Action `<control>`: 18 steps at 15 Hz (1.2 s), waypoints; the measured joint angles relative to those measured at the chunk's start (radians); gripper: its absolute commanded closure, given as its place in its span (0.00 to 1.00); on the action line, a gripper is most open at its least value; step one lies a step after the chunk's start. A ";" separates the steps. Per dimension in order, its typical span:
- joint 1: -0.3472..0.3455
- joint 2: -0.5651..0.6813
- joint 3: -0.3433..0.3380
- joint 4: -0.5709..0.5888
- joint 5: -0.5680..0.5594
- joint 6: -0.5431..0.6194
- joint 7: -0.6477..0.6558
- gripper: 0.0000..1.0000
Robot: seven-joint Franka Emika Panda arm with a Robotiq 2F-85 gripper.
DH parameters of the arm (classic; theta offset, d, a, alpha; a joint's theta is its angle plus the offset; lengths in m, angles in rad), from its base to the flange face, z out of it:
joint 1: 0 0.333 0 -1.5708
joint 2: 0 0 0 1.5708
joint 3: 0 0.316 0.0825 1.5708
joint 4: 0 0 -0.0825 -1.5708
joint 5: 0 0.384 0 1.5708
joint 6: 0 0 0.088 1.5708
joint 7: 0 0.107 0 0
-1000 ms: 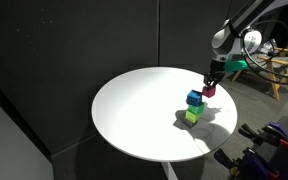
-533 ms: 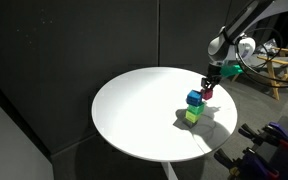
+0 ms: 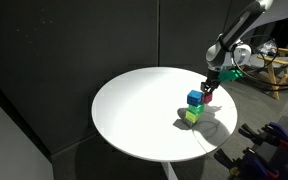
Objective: Put the pink block on the table
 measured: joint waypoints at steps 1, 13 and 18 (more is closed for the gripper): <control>-0.001 0.010 0.000 0.005 0.000 0.004 0.000 0.72; -0.005 0.079 0.004 0.040 -0.004 0.025 0.000 0.01; -0.006 0.080 0.001 0.040 -0.015 0.022 0.006 0.00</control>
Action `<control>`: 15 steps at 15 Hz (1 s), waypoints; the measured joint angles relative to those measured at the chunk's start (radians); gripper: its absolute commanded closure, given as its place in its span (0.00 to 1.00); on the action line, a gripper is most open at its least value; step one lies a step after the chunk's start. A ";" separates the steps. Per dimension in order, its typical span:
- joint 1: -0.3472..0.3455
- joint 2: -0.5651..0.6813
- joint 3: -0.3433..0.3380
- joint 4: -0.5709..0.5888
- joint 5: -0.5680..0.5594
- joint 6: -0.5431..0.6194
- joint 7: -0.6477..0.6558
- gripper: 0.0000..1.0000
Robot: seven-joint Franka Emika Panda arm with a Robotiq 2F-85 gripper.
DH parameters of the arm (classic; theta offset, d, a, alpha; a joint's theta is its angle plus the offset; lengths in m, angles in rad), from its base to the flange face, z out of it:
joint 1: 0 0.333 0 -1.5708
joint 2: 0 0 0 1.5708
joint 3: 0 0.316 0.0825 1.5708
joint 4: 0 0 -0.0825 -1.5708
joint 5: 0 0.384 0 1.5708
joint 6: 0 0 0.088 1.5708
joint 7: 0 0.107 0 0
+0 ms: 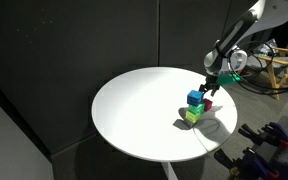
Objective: Put the pink block on the table
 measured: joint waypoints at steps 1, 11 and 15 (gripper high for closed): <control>0.000 0.000 -0.002 0.000 -0.008 -0.003 0.004 0.00; 0.003 -0.012 -0.025 0.000 -0.082 -0.041 0.062 0.00; 0.022 -0.039 -0.043 -0.002 -0.114 -0.073 0.105 0.00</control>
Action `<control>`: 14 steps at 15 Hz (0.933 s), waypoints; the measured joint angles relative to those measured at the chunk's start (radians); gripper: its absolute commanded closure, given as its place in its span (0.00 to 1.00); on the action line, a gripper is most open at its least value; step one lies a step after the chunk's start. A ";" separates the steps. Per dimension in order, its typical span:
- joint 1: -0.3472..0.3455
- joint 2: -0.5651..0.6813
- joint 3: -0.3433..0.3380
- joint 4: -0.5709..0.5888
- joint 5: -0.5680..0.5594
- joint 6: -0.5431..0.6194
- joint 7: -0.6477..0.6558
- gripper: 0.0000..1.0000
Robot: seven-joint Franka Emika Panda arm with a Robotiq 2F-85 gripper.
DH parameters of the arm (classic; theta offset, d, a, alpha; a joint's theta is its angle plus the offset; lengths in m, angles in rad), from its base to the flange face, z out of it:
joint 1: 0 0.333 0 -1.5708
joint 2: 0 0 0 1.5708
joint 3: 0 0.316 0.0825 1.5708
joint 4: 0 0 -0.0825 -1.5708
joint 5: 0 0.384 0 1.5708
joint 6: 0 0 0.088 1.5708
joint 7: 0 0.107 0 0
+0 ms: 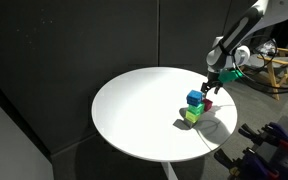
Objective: Put the pink block on the table
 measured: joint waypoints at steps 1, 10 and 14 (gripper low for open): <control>0.007 -0.009 -0.005 0.000 -0.009 -0.009 0.012 0.00; 0.071 -0.110 -0.031 -0.013 -0.093 -0.102 0.093 0.00; 0.092 -0.156 -0.030 -0.030 -0.119 -0.131 0.095 0.00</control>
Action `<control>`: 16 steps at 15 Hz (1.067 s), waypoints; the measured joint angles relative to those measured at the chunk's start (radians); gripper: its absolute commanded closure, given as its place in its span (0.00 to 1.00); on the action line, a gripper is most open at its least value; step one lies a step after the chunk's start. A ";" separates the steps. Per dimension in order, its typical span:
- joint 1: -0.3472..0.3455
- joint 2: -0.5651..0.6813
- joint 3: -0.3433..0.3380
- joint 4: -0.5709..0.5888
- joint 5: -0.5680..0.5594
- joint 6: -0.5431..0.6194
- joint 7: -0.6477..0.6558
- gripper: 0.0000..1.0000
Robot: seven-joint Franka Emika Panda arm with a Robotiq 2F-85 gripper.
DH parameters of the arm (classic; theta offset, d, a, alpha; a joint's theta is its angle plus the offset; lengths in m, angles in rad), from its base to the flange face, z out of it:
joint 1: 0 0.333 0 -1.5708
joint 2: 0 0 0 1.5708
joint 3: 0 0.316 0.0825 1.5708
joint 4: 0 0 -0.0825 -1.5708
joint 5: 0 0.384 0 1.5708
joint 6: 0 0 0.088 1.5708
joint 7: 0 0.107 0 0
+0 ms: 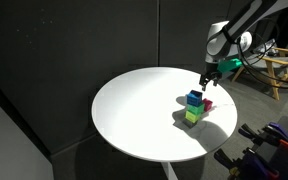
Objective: Put the pink block on the table
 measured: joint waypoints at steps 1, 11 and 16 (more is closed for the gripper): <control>0.005 -0.011 0.000 -0.007 -0.006 -0.004 0.000 0.00; 0.065 -0.095 0.028 -0.073 -0.009 -0.019 0.037 0.00; 0.089 -0.141 0.044 -0.105 -0.010 -0.019 0.063 0.00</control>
